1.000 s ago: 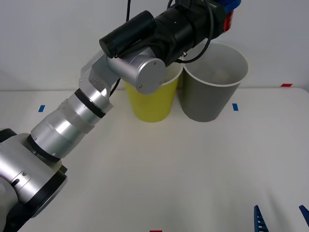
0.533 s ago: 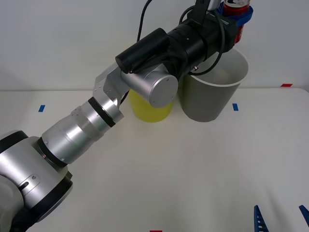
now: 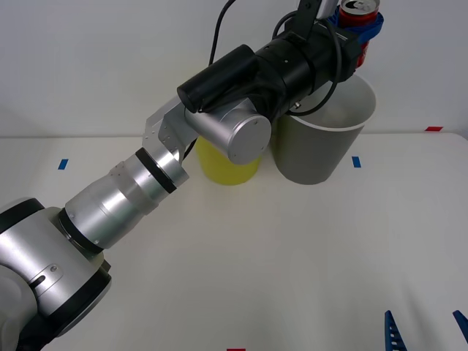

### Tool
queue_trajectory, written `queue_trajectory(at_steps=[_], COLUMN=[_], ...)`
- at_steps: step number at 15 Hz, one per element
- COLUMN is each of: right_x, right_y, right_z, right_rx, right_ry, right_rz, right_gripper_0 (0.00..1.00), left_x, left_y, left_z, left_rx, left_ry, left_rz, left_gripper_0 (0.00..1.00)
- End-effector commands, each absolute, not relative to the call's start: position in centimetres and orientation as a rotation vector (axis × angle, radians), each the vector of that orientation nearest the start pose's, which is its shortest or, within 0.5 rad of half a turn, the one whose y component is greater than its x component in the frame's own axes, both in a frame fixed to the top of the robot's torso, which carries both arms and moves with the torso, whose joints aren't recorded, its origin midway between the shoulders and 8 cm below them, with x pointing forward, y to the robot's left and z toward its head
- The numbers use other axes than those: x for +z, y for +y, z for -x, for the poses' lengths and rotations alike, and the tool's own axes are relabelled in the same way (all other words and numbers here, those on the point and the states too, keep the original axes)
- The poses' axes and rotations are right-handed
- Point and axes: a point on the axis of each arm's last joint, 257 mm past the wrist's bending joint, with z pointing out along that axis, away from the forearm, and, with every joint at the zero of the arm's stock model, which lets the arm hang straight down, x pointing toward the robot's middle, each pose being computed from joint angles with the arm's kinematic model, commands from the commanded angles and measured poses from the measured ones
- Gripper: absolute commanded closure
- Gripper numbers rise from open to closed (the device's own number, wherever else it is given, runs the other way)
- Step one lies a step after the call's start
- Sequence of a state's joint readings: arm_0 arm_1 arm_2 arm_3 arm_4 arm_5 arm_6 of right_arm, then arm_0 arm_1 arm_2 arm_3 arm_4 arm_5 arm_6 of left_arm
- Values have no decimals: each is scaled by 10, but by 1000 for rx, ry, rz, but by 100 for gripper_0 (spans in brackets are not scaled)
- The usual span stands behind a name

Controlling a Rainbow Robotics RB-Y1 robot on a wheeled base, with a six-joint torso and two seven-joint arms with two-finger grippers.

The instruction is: Put cans in the gray bin and PET bottles in the light green bin.

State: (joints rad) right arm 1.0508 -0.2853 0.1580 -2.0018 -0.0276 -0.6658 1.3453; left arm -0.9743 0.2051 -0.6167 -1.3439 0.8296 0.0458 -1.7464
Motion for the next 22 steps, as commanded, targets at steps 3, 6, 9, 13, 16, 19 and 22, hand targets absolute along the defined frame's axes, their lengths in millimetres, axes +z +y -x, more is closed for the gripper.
queue_trajectory(at_steps=[3,6,9,13,16,19,22], right_x=[-240,-240,-240,-240,-240,-240,-240], right_y=[-278,-278,-278,-278,-278,-278,-278], right_z=[-224,-224,-224,-224,-224,-224,-224], right_rx=[66,66,66,66,66,66,66], right_ry=[1524,1524,1524,1524,1524,1524,1524], right_rz=[-40,-40,-40,-40,-40,-40,-40], right_gripper_0=[0,0,0,0,0,0,0], left_x=[80,89,102,114,100,87,68], left_y=[-170,-167,-152,-129,-94,-64,-36], left_z=[-554,-556,-566,-561,-552,-546,-536], left_rx=[-665,-653,-625,-598,-604,-580,-547], left_ry=[1114,1101,1091,1079,1096,1102,1118], left_rz=[-664,-670,-659,-689,-666,-655,-671], left_gripper_0=[88,0,0,0,0,0,0])
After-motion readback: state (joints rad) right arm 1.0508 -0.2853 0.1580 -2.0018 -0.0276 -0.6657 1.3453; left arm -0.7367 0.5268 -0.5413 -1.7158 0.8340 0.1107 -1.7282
